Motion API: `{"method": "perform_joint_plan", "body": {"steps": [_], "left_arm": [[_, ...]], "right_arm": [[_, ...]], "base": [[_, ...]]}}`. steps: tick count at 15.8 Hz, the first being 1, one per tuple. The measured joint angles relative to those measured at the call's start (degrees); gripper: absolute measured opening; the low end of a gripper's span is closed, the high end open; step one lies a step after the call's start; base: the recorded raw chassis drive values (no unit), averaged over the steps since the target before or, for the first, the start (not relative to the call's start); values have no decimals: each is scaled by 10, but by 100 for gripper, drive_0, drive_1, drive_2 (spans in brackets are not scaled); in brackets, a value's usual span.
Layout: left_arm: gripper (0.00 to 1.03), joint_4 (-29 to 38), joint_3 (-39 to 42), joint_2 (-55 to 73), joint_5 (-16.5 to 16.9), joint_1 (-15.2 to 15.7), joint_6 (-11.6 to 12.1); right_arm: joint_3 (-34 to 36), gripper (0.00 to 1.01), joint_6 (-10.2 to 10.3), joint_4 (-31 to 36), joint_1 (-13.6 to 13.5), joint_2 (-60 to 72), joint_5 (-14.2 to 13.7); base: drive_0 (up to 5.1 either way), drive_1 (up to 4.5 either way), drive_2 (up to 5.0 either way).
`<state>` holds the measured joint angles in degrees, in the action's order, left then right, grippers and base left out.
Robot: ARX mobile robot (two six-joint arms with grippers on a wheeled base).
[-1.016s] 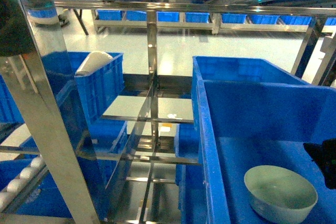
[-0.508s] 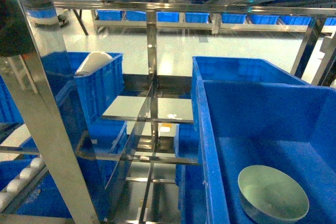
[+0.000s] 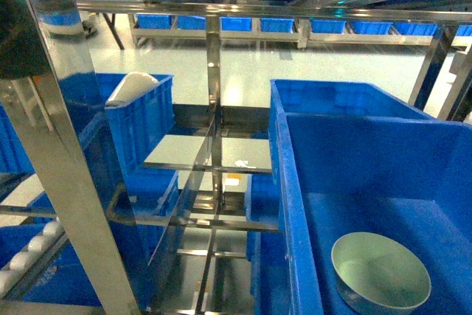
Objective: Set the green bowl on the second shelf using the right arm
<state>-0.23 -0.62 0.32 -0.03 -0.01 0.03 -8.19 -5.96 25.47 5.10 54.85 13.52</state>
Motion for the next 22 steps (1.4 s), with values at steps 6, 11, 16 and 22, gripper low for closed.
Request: {"method": "perform_joint_plan", "body": {"steps": [6, 11, 16, 22], "left_arm": [[98, 0, 0, 0, 0, 0, 0], [98, 0, 0, 0, 0, 0, 0], [98, 0, 0, 0, -2, 0, 0], [98, 0, 0, 0, 0, 0, 0]], "right_arm": [[21, 98, 32, -362, -80, -453, -86], [41, 98, 37, -363, -68, -497, -101], [74, 81, 47, -277, -53, -546, -131], [74, 2, 51, -257, -51, -546, -135]], "base": [[0, 0, 0], [0, 0, 0], [0, 0, 0], [0, 0, 0]]}}
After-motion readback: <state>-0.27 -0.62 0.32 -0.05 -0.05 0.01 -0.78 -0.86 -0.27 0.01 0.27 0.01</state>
